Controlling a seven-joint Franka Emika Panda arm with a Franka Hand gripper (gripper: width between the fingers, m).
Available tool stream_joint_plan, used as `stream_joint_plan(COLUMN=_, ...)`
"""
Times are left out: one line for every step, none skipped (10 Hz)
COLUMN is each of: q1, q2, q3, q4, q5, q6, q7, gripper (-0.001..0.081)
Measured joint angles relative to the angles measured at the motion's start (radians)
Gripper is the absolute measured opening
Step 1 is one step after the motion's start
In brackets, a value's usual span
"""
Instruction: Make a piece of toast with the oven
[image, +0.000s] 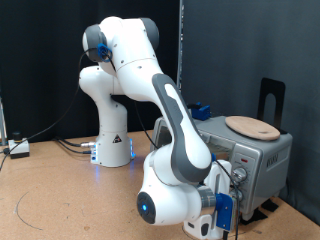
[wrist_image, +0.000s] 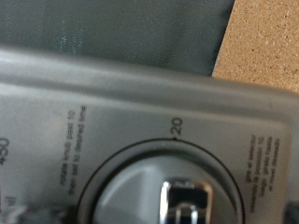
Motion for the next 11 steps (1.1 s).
stream_joint_plan(q1=0.0, q2=-0.001, q3=0.001, q4=0.0, q5=0.004, q6=-0.005, q7=0.0, gripper=0.0396)
stream_joint_plan(q1=-0.002, q2=-0.005, q3=0.001, q4=0.0, q5=0.006, q6=-0.016, q7=0.003, gripper=0.0396)
stream_joint_plan(q1=-0.004, q2=-0.006, q3=0.001, q4=0.0, q5=0.007, q6=-0.02, q7=0.011, gripper=0.0223)
stream_joint_plan(q1=-0.003, q2=-0.003, q3=0.0, q4=0.0, q5=0.007, q6=-0.008, q7=0.011, gripper=0.0184)
stream_joint_plan(q1=-0.005, q2=-0.001, q3=0.001, q4=0.0, q5=0.01, q6=-0.011, q7=0.02, gripper=0.0184)
stream_joint_plan(q1=-0.005, q2=-0.001, q3=0.001, q4=0.0, q5=0.011, q6=-0.011, q7=0.023, gripper=0.01)
stream_joint_plan(q1=-0.005, q2=-0.001, q3=0.001, q4=0.0, q5=0.011, q6=-0.011, q7=0.023, gripper=0.01)
stream_joint_plan(q1=-0.005, q2=-0.001, q3=0.001, q4=0.0, q5=0.011, q6=-0.011, q7=0.023, gripper=0.01)
stream_joint_plan(q1=-0.005, q2=-0.002, q3=0.0, q4=-0.004, q5=0.021, q6=-0.009, q7=0.006, gripper=0.01)
stream_joint_plan(q1=-0.009, q2=-0.009, q3=0.002, q4=-0.027, q5=0.061, q6=0.004, q7=-0.075, gripper=0.01)
stream_joint_plan(q1=-0.015, q2=-0.026, q3=0.006, q4=-0.066, q5=0.121, q6=0.027, q7=-0.182, gripper=0.01)
